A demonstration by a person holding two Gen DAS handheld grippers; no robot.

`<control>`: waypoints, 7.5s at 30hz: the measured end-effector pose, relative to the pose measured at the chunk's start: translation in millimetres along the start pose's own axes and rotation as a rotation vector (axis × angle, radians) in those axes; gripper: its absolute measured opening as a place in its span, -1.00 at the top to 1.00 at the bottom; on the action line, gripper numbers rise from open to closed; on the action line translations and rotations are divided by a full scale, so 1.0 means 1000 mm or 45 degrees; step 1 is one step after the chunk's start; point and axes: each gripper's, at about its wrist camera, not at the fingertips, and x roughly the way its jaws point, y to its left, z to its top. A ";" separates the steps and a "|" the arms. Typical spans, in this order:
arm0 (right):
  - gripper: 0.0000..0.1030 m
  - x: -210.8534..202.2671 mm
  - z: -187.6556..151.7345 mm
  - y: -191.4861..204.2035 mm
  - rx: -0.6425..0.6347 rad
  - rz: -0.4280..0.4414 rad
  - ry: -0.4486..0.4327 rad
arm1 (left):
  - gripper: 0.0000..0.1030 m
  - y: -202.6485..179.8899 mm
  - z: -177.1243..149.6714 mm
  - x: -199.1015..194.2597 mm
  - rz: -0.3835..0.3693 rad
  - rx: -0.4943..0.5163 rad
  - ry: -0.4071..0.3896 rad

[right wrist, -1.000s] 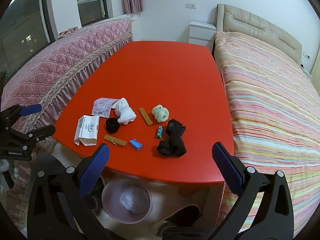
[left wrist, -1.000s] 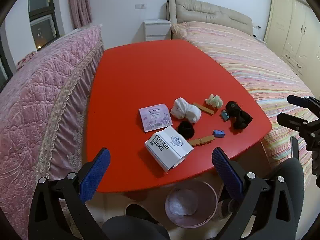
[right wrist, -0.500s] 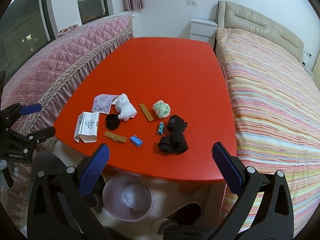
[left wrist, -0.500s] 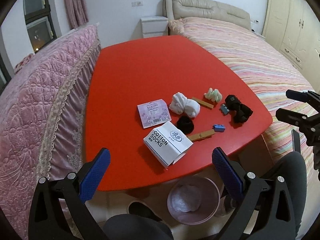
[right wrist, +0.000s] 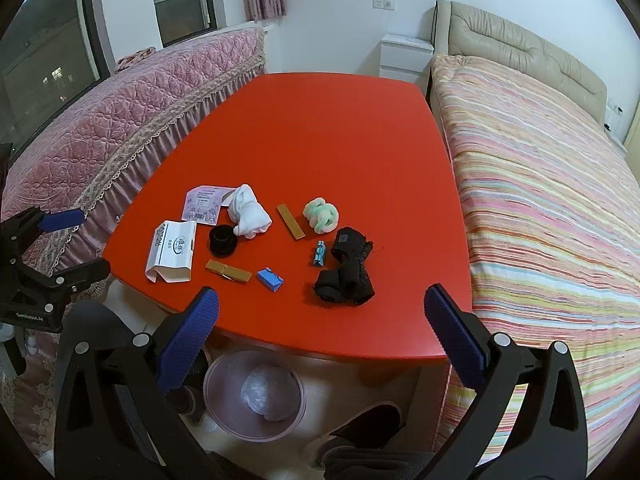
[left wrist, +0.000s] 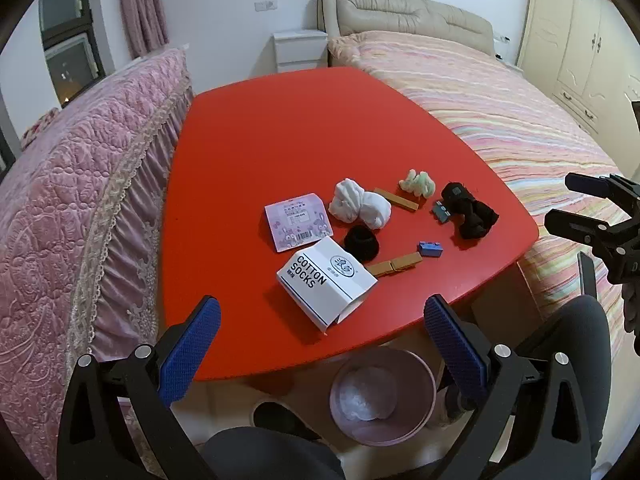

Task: Collect trash
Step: 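Move the left tool toward the white COTTON SOCKS box while the right tool approaches the black socks, then close the left tool on the COTTON SOCKS box while the right tool grasps the black socks, then carry the box in the left tool and the black socks in the right tool to the pink bin, then open the left tool over the pink bin while the right tool releases the black socks, then move the left tool to the purple card box while the right tool approaches the teal piece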

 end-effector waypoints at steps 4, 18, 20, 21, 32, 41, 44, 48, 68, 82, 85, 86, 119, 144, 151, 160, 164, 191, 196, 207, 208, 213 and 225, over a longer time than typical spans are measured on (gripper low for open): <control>-0.95 0.001 0.000 -0.001 0.002 0.001 0.002 | -0.89 0.000 0.001 0.000 -0.004 0.001 0.002; -0.95 0.001 -0.004 -0.001 -0.010 0.009 0.023 | -0.89 0.002 -0.003 -0.001 -0.029 0.010 0.009; -0.95 0.004 -0.004 -0.002 -0.010 0.021 0.037 | -0.89 0.002 -0.004 0.002 -0.038 0.021 0.022; -0.95 0.006 -0.004 -0.003 -0.012 0.024 0.043 | -0.89 0.002 -0.004 0.004 -0.039 0.032 0.029; -0.95 0.052 0.025 -0.019 -0.058 0.030 0.194 | -0.89 0.002 0.015 0.039 -0.136 0.248 0.134; -0.95 0.099 0.037 -0.035 -0.051 0.035 0.351 | -0.89 0.010 0.024 0.087 -0.166 0.347 0.265; -0.95 0.113 0.036 -0.035 -0.061 0.025 0.392 | -0.89 0.011 0.024 0.097 -0.192 0.377 0.287; -0.94 0.125 0.035 -0.038 -0.057 0.023 0.414 | -0.89 0.010 0.024 0.107 -0.209 0.413 0.297; 0.05 0.152 0.031 -0.031 -0.084 0.044 0.442 | -0.29 0.015 0.020 0.118 -0.210 0.349 0.282; 0.62 0.127 0.025 -0.032 -0.051 0.029 0.325 | -0.24 0.021 0.012 0.091 -0.201 0.138 0.190; 0.64 0.115 0.022 -0.031 -0.038 0.040 0.290 | -0.24 0.022 0.012 0.081 -0.200 0.098 0.158; 0.64 0.109 0.021 -0.030 -0.030 0.046 0.276 | -0.24 0.022 0.012 0.077 -0.199 0.089 0.148; 0.64 -0.015 -0.076 0.056 -0.094 0.292 0.123 | -0.24 -0.020 -0.065 -0.009 -0.225 -0.033 0.065; 0.63 -0.009 -0.078 0.066 -0.069 0.371 0.150 | -0.24 -0.025 -0.070 -0.005 -0.238 -0.006 0.087; -0.32 -0.009 -0.078 0.066 -0.074 0.365 0.144 | -0.75 -0.028 -0.070 -0.003 -0.243 0.015 0.085; -0.87 -0.008 -0.078 0.051 0.001 0.310 0.122 | -0.85 -0.013 -0.070 -0.001 -0.169 -0.056 0.095; -0.89 -0.007 -0.077 0.046 0.025 0.300 0.122 | -0.85 -0.010 -0.069 -0.002 -0.161 -0.071 0.093; -0.90 0.005 -0.013 0.018 0.043 0.199 0.096 | -0.85 0.016 -0.012 0.006 -0.059 -0.110 0.049; -0.90 0.028 0.011 0.005 0.035 0.150 0.125 | -0.85 0.029 0.015 0.027 -0.042 -0.143 0.074; -0.90 0.090 0.039 -0.014 0.025 0.060 0.253 | -0.85 0.037 0.054 0.082 -0.001 -0.169 0.173; -0.90 0.096 0.041 -0.014 0.020 0.053 0.265 | -0.85 0.036 0.057 0.088 -0.001 -0.172 0.185; -0.90 0.119 0.043 -0.012 0.015 0.059 0.315 | -0.85 0.035 0.063 0.119 -0.003 -0.187 0.265; -0.88 0.146 0.041 -0.015 0.017 0.056 0.360 | -0.85 0.035 0.065 0.162 0.024 -0.240 0.326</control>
